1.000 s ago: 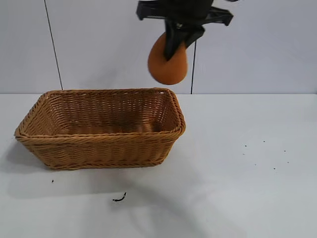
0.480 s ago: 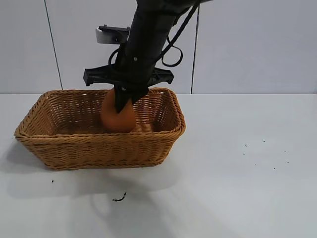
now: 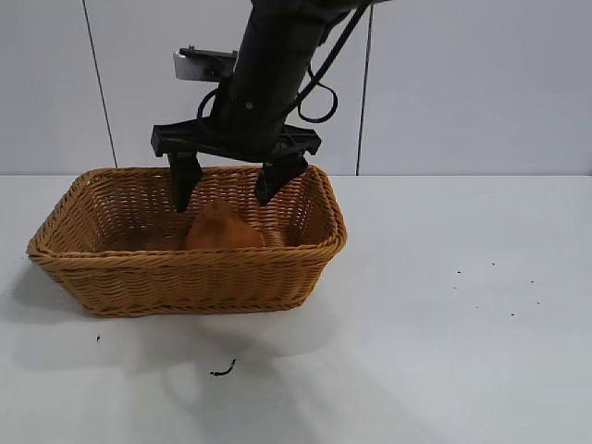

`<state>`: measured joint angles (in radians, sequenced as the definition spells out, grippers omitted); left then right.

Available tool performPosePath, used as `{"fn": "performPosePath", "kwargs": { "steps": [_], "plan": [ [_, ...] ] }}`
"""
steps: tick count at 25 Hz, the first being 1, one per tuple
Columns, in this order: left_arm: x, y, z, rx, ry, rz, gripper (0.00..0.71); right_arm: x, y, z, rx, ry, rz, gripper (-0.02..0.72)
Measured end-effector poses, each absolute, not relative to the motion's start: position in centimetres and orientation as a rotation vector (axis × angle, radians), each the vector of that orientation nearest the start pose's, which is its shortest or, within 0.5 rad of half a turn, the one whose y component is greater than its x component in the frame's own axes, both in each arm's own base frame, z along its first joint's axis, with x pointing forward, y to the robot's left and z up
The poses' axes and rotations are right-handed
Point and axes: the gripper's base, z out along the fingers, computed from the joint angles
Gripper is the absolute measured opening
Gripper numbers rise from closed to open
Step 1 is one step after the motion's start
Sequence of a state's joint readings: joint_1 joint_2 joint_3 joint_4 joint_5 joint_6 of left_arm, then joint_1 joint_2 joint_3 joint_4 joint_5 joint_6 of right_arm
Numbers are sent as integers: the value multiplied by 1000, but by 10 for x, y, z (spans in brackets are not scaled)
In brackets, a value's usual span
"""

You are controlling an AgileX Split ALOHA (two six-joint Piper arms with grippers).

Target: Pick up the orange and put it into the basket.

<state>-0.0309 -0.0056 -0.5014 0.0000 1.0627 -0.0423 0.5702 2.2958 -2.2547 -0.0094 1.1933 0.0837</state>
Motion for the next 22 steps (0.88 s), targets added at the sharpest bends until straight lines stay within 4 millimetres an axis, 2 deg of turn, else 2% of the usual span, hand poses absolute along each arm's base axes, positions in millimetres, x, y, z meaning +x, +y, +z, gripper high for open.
{"fn": "performPosePath", "kwargs": {
  "steps": [3,8,12,16,19,22],
  "plan": [
    [-6,0,277,-12,2040,-46,666,442,238,264,-553,2668,145,694],
    [-6,0,277,-12,2040,-46,666,479,149,263,-295,2711,71,694],
    [-6,0,277,-12,2040,-46,666,495,82,263,-109,2722,27,694],
    [-6,0,277,-12,2040,-46,666,501,27,263,43,2724,1,694],
    [-6,0,277,-12,2040,-46,666,501,3,263,116,2724,14,694],
    [-6,0,277,-12,2040,-46,666,501,-3,263,138,2724,26,694]
  ]
}}
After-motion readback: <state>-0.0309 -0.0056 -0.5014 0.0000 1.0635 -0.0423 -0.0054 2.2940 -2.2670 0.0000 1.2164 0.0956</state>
